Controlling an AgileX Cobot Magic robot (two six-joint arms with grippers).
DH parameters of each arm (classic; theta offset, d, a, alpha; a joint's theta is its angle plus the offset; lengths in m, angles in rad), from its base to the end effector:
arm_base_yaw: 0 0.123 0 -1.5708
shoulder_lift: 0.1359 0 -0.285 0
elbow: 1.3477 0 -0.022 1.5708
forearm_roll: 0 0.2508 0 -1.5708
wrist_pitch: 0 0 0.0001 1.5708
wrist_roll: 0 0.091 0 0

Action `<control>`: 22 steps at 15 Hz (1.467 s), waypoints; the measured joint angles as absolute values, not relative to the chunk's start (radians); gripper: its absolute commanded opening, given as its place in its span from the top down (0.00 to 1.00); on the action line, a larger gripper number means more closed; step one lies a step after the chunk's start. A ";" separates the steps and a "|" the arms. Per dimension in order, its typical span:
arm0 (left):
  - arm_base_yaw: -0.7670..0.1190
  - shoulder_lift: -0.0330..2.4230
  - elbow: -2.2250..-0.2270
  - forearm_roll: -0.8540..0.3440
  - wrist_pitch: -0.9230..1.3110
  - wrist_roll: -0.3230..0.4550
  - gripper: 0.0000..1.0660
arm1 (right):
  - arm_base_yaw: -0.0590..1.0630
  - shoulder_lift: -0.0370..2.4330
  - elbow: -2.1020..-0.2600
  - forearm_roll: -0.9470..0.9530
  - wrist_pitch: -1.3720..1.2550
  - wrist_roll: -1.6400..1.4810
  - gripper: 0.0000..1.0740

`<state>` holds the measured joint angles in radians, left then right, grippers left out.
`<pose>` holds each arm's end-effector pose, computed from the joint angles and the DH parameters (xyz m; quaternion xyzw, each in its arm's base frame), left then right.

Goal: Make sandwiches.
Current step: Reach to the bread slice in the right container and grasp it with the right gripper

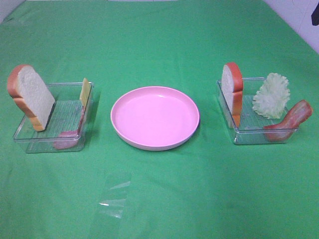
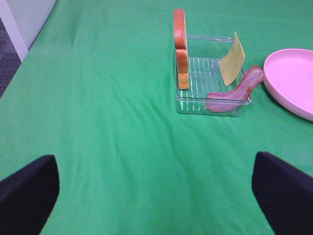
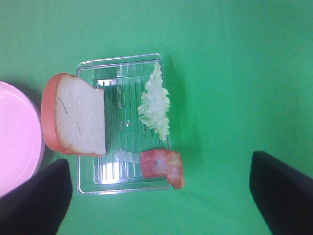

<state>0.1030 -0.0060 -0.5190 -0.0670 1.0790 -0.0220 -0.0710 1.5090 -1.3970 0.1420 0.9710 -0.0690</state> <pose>-0.0083 -0.0063 0.2812 -0.0511 0.8495 -0.0122 0.5250 0.3217 -0.0122 0.3473 0.0228 0.9565 0.0476 0.2869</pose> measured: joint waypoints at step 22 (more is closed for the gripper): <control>0.103 -0.006 -0.519 -0.067 1.079 -0.022 0.06 | 0.318 2.086 -1.752 -0.059 1.128 0.221 0.11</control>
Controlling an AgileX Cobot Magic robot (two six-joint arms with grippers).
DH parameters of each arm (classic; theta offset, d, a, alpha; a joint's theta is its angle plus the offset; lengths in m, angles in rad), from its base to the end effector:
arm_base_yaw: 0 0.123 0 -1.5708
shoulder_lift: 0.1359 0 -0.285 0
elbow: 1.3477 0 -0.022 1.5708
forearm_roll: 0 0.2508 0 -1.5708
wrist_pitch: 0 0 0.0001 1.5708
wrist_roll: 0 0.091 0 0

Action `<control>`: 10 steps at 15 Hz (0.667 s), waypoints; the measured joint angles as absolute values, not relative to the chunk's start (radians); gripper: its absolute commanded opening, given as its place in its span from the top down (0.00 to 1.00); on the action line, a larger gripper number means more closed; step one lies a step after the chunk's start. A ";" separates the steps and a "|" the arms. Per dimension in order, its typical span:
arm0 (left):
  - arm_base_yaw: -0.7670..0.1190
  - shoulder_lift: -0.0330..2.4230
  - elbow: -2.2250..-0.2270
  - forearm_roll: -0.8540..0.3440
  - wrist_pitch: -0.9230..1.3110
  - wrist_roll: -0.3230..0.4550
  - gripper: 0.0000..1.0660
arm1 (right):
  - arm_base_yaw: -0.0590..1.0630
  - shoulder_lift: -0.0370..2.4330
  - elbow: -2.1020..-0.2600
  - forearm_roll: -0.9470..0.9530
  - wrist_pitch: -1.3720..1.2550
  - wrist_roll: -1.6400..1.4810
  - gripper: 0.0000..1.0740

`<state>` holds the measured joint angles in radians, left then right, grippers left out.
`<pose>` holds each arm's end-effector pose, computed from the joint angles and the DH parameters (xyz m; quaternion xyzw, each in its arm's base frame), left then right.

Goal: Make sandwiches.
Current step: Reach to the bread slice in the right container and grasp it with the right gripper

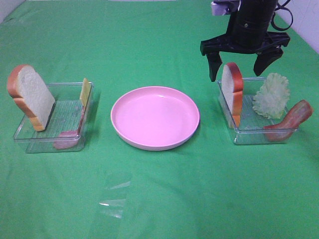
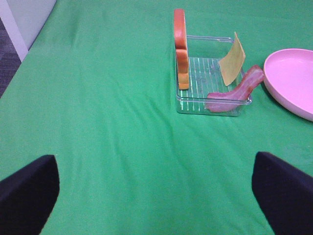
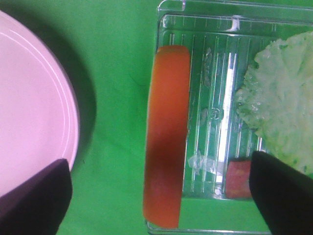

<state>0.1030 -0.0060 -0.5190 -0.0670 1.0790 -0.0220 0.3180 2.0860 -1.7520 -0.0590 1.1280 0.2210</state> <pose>-0.0083 -0.0063 0.2812 -0.0511 0.8495 -0.0122 0.5250 0.4185 0.1326 0.2206 -0.0582 0.9931 -0.0007 0.1017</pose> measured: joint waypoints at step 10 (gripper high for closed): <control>0.103 -0.006 -0.519 -0.067 1.079 -0.022 0.06 | 0.318 2.159 -1.753 -0.050 1.104 0.223 0.44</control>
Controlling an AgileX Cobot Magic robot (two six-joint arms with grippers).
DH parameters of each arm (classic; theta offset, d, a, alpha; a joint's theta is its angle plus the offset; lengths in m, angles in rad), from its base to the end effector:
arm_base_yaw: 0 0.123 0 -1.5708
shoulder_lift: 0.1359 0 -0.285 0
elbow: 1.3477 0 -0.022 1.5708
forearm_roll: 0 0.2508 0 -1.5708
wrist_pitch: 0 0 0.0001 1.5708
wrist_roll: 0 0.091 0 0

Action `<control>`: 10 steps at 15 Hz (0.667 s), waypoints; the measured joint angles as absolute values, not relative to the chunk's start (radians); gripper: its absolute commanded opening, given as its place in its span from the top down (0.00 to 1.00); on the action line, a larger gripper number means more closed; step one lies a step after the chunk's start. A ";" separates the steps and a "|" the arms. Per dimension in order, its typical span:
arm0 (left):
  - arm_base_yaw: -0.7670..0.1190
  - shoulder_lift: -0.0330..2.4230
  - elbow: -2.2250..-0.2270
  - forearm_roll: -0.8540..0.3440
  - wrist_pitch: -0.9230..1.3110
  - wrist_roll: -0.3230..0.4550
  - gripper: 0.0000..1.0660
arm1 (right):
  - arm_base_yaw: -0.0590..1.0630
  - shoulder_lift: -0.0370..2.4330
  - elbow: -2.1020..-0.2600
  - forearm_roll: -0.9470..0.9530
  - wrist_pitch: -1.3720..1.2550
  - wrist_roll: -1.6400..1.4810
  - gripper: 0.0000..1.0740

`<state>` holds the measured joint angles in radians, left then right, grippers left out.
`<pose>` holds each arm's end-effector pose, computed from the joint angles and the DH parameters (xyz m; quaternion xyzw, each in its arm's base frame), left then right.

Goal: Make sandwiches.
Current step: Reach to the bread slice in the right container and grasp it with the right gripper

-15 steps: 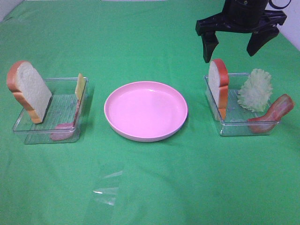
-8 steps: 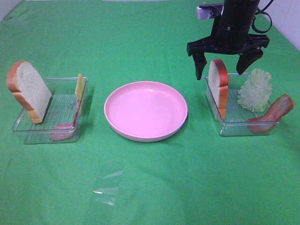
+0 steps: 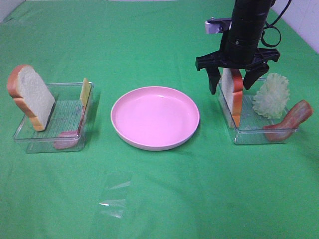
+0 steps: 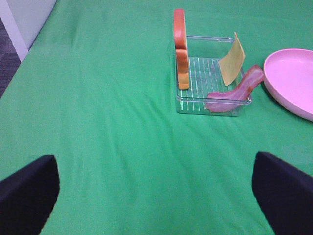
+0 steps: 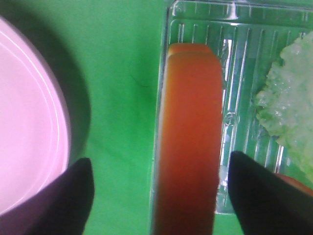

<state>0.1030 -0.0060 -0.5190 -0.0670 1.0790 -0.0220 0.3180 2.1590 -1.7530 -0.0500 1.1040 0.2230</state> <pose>-0.0083 -0.0063 0.2812 -0.0511 0.8495 -0.0122 0.5250 0.4261 0.1360 0.1889 -0.0569 0.9954 -0.0025 0.0774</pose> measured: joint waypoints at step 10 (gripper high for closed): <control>0.103 -0.006 -0.519 -0.067 1.079 -0.022 0.06 | 0.318 2.158 -1.753 -0.058 1.124 0.225 0.87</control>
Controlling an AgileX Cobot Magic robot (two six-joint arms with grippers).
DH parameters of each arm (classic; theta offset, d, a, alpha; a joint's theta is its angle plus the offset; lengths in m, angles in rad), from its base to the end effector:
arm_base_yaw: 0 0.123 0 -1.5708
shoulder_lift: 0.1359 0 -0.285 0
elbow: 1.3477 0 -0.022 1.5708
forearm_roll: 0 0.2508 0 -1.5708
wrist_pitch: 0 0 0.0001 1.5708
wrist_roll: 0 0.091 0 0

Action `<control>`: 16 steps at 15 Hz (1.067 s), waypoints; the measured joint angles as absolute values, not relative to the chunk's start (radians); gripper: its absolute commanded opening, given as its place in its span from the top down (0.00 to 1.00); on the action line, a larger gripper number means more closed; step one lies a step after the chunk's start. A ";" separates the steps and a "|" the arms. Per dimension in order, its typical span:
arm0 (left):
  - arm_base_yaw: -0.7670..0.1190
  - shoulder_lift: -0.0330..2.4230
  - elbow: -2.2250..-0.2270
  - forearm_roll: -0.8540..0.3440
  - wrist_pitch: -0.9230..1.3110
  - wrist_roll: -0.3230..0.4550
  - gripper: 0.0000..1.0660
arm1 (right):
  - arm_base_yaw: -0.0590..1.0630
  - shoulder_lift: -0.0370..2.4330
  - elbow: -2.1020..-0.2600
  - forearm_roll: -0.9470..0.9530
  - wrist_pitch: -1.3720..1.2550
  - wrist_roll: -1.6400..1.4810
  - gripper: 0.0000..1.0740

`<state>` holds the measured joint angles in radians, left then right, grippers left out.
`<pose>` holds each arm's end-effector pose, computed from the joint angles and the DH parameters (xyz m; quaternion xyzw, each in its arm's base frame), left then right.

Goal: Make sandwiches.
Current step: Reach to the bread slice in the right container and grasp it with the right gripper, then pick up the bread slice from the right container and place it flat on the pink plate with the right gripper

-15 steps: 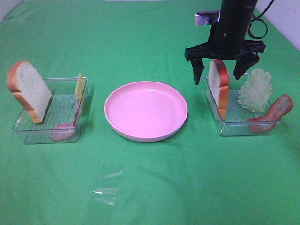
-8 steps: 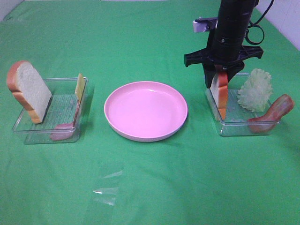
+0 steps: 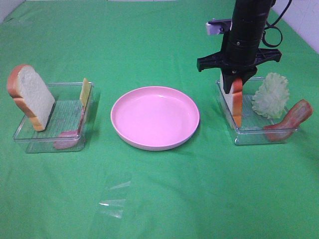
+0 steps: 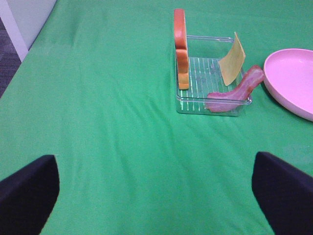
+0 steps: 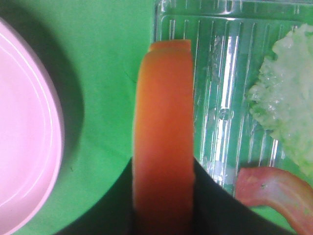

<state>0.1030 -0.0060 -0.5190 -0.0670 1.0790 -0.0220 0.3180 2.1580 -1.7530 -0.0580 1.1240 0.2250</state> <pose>-0.0083 -0.0063 0.2812 -0.0511 0.8495 -0.0122 0.5250 0.4245 0.1347 0.1891 -0.0572 0.9959 -0.0086 0.0693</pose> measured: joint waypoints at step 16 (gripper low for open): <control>0.103 -0.006 -0.519 -0.067 1.079 -0.022 0.06 | 0.318 2.007 -2.044 0.100 1.223 0.172 0.87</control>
